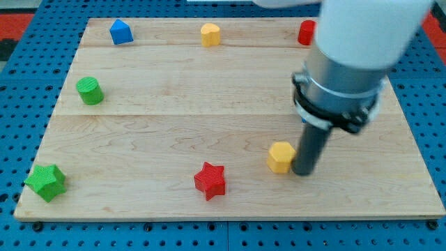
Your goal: Place the hexagon above the red star
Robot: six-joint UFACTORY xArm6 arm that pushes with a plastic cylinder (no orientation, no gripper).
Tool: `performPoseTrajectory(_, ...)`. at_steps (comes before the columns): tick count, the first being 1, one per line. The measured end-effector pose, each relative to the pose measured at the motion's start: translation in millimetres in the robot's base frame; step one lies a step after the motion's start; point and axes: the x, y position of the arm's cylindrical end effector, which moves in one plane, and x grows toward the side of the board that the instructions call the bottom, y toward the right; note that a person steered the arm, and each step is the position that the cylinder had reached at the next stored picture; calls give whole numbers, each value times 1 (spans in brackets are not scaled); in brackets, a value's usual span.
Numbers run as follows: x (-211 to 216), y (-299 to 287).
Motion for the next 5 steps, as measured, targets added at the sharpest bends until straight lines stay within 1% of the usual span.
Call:
performPoseTrajectory(1, -23, -30)
performPoseTrajectory(2, -23, -48)
performPoseTrajectory(4, -25, -133)
performPoseTrajectory(5, -40, -168)
